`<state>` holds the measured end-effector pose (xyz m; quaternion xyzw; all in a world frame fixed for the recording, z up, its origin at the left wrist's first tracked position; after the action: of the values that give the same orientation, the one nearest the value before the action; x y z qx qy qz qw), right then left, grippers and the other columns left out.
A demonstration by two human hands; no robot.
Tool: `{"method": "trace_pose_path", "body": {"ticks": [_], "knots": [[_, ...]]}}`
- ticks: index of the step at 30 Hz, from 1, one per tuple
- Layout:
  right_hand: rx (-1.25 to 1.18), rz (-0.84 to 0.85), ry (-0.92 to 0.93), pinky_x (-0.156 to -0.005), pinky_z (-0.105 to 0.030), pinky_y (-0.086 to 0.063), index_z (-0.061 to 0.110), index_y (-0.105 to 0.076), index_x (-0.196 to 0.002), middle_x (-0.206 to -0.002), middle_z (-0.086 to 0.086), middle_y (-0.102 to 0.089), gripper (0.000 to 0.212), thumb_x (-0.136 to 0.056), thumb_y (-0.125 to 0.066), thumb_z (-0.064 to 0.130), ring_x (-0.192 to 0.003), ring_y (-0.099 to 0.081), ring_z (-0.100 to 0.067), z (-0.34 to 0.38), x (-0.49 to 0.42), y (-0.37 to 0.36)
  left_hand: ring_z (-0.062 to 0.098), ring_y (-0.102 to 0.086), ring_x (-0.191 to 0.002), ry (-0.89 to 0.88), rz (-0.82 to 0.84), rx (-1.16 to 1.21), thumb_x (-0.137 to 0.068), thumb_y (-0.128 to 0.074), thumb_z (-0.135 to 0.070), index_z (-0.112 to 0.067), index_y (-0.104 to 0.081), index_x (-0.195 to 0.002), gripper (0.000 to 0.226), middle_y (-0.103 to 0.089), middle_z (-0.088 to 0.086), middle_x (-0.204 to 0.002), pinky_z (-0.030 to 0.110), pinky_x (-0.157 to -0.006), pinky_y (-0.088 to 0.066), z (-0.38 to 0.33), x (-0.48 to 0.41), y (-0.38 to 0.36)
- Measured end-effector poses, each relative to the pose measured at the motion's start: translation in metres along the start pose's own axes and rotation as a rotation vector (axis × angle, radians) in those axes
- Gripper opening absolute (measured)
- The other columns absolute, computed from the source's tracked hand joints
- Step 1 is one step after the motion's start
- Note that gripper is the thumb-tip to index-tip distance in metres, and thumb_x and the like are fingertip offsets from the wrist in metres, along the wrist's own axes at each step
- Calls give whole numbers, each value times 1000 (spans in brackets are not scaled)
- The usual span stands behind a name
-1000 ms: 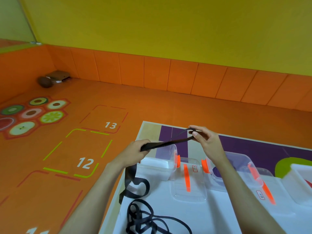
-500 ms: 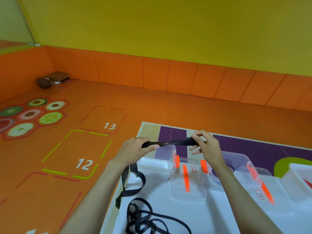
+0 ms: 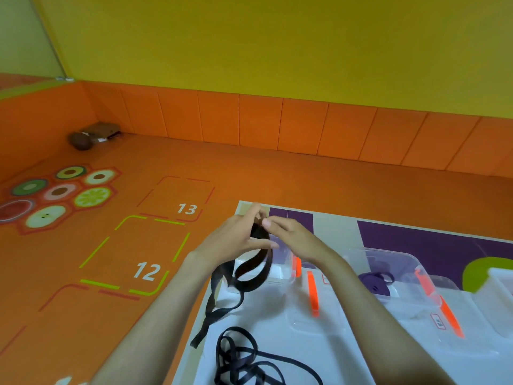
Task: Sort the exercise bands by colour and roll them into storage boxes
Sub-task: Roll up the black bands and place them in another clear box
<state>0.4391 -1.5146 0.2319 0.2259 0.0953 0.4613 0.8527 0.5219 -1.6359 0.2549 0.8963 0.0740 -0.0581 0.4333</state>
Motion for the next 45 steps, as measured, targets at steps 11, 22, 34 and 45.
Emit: {"method": "trace_pose_path", "body": {"ticks": [11, 22, 34, 45], "knots": [[-566, -80, 69, -47, -20, -34, -13, -58, -87, -62, -8, -43, 42, -99, -66, 27, -46, -30, -9, 36, -16, -1, 6, -53, -74, 21, -11, 506, -82, -91, -30, -40, -64, -94, 31, -60, -22, -79, 22, -70, -41, 20, 7, 10], [-642, -86, 24, -71, -35, -45, 19, -61, -64, -48, 3, -37, 34, -96, -61, 29, -47, -30, -15, -4, 4, 34, 23, -73, -82, 228, 18, 565, -103, -68, -25, -6, -66, -113, 22, -72, 24, -92, 18, -65, -53, 65, 39, -25], [-59, 479, -324, -105, -49, -54, 11, -71, -126, -108, -21, -77, 74, -96, -49, 75, -102, -76, -35, -48, 30, 8, 2, -48, -61, 79, 49, 109, -101, -58, -18, -16, -66, -96, 10, -53, -11, -71, 19, -58, -33, 43, 34, -25], [-428, 176, -177, -49, -25, -34, 4, -65, -85, -42, -1, -29, 36, -98, -68, 38, -36, -26, -12, -13, 2, -23, 11, -47, -71, 27, -43, 143, -93, -59, -16, -27, -53, -91, 13, -53, -6, -80, 32, -66, -37, 40, 33, -29]]}}
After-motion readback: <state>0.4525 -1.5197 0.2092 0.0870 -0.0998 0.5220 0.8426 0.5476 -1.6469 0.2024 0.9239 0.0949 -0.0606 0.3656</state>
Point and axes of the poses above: each hand's wrist, its own x-axis away from the middle knuckle, its own y-axis out of the back of the hand, z = x × y, the point moved 6 cm from there along -x, towards the middle knuckle
